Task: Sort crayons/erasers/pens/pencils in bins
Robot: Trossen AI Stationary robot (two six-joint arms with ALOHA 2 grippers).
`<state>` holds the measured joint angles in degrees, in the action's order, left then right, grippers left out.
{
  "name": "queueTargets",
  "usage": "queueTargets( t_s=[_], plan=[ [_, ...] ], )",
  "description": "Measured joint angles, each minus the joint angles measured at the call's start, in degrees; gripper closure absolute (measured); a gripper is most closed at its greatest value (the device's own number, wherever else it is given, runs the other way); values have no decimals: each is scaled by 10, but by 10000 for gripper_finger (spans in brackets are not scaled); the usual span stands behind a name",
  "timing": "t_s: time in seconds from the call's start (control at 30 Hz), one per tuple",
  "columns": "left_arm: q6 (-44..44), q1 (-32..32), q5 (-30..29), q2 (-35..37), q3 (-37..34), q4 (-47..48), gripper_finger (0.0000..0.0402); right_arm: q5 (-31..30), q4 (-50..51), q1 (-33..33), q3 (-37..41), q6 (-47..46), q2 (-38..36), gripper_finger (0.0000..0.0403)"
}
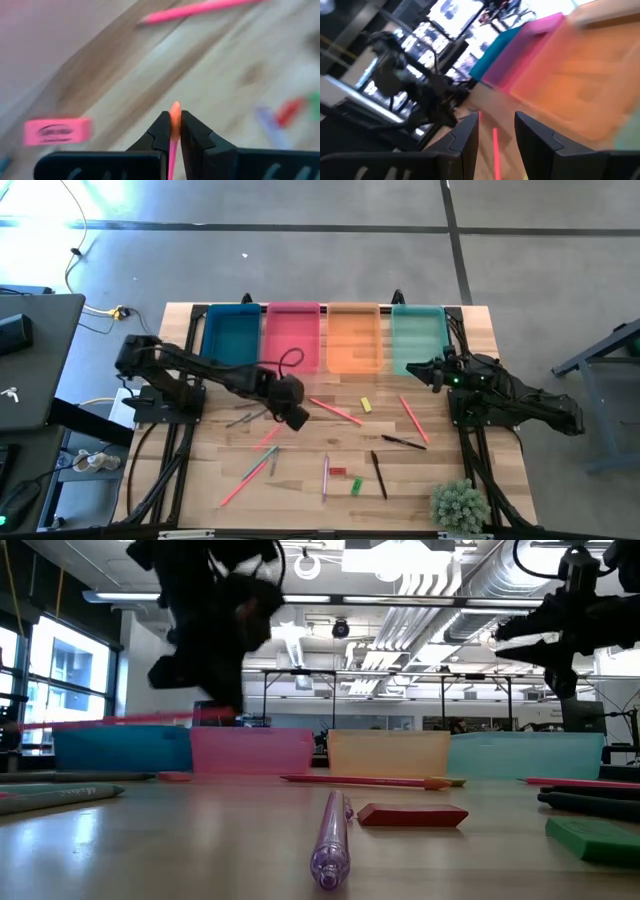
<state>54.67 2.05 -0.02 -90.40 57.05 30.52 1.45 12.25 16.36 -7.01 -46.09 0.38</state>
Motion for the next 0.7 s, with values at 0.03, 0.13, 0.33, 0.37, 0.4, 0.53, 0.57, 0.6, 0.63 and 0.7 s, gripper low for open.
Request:
queueTargets(
  t_s=[0.03,0.13,0.33,0.37,0.4,0.53,0.57,0.6,0.63,0.7],
  plan=[
    [3,5,-3,12,1,-15,393,11,-6,0,0,0,0,284],
    [3,27,-36,49,1,-38,393,33,-21,0,0,0,0,284],
    [-22,89,-85,112,1,-83,393,49,-49,0,0,0,6,284],
    [-32,101,-85,121,1,-89,393,49,-60,0,0,0,9,284],
    [-42,112,-87,127,1,-103,393,49,-66,0,0,0,9,284],
    [-94,167,-81,151,1,-139,393,29,-102,0,-1,0,17,284],
    [-107,180,-78,154,2,-154,393,21,-112,0,-1,0,19,284],
    [-120,196,-75,157,2,-164,394,12,-119,0,-1,-3,20,284],
    [-134,213,-68,159,2,-172,394,0,-121,0,-4,-4,22,284],
    [-163,250,-49,159,1,-207,394,-21,-121,0,-16,-4,26,284]
  ],
)
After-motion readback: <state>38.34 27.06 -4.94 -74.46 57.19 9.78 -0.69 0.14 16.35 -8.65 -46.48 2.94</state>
